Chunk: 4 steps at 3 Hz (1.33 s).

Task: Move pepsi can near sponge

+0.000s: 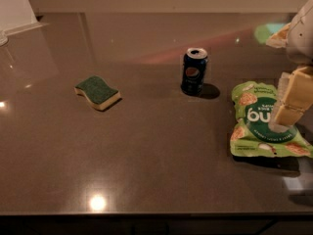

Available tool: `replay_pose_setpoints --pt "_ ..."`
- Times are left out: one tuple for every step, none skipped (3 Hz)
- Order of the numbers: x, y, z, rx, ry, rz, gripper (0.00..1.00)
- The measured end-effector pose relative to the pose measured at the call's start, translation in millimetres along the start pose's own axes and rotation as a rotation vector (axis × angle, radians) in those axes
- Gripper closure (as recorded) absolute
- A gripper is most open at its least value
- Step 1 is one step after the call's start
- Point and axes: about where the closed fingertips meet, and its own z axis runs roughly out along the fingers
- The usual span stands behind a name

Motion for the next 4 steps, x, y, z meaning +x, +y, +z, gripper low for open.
replay_pose_setpoints --pt "-1 -1 -1 0.002 -0.004 0.002 0.00" --pt "-12 -15 6 0.029 -0.050 0.067 0.00" --pt "-22 -44 16 0.061 -0.118 0.152 0.00" --pt "-33 -75 29 0.082 -0.199 0.221 0.00"
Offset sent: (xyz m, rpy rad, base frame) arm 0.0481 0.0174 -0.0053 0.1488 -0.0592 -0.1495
